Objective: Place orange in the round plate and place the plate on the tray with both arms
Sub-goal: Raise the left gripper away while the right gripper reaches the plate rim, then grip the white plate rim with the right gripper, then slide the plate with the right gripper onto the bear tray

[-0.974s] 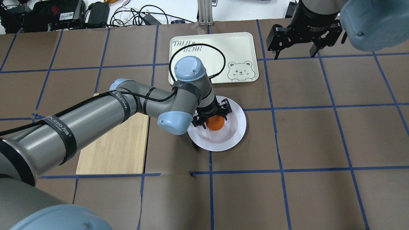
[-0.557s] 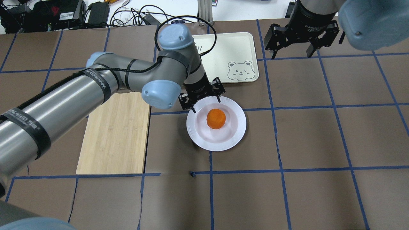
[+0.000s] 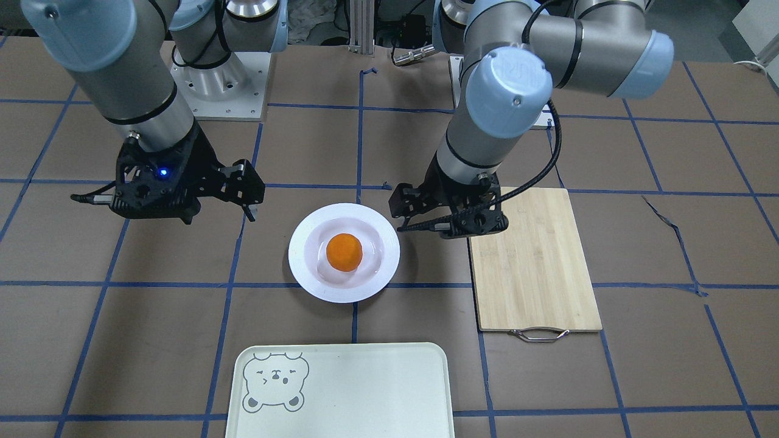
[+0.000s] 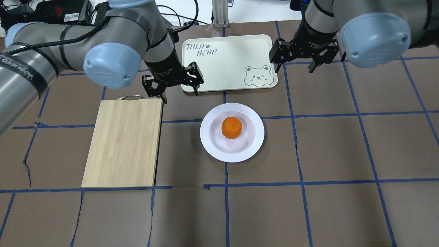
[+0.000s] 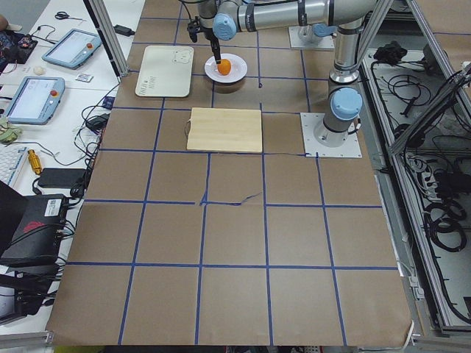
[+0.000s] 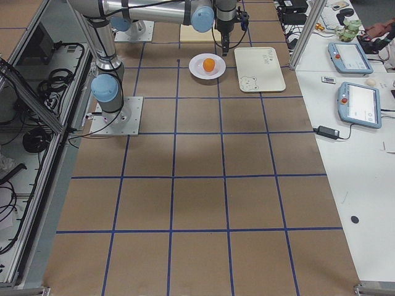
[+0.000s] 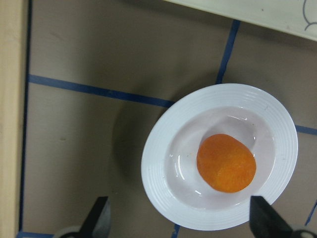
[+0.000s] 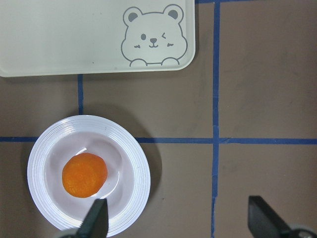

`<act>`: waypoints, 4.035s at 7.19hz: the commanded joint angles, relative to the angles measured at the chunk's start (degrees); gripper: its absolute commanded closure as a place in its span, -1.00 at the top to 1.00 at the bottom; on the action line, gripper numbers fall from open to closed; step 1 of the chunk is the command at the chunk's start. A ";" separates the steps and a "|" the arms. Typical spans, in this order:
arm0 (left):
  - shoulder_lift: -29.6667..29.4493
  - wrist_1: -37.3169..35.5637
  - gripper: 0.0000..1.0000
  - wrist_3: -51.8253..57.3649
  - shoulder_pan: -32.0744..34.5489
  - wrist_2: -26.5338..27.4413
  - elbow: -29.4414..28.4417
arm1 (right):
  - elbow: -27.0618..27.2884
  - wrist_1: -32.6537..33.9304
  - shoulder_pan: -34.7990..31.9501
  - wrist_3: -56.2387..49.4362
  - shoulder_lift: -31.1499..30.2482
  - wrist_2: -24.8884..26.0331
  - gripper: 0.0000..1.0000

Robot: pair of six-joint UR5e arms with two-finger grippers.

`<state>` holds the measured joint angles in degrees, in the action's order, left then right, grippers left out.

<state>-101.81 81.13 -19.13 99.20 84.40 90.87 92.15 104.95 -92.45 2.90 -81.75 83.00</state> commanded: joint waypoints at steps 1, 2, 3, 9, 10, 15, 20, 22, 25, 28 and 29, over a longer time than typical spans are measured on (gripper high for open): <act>6.68 3.32 1.00 1.73 -0.15 2.79 0.36 | 8.87 11.61 -0.01 0.44 2.03 -6.32 1.00; 8.45 2.98 1.00 1.73 1.24 2.52 0.18 | 15.63 22.04 -0.10 0.70 3.77 -8.53 1.00; 11.08 3.33 1.00 1.99 2.22 2.95 0.27 | 21.26 31.71 -0.10 2.01 5.97 -9.69 1.00; 14.72 14.63 1.00 5.51 -4.00 7.99 -1.54 | 30.10 42.71 -0.19 1.75 10.82 -16.99 1.00; 14.45 14.49 1.00 5.60 -4.71 3.18 -1.66 | 30.19 42.10 -0.19 2.19 11.08 -16.91 1.00; 16.47 12.73 1.00 11.05 -4.02 5.77 2.20 | 32.83 42.80 -0.28 2.46 11.35 -17.17 0.29; 16.82 11.25 1.00 11.40 -4.63 5.59 2.12 | 30.72 42.71 -0.89 4.57 11.17 -19.46 -0.52; 16.99 11.33 1.00 11.83 -4.54 5.68 2.20 | 29.76 42.45 -0.89 7.98 10.65 -19.37 -0.69; 16.91 11.33 1.00 11.93 -4.28 5.68 2.20 | 25.47 41.05 -0.02 12.89 10.47 -21.02 -0.68; 16.91 11.15 1.00 12.19 -4.19 5.77 2.20 | 13.02 30.25 2.35 13.62 11.43 -21.48 -0.68; 17.17 11.33 1.00 12.28 -4.45 5.95 2.29 | 7.57 29.88 2.62 13.62 15.35 -21.48 -0.68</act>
<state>-84.79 92.37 -6.94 94.86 90.22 93.10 106.22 136.72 -90.57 16.44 -69.71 61.59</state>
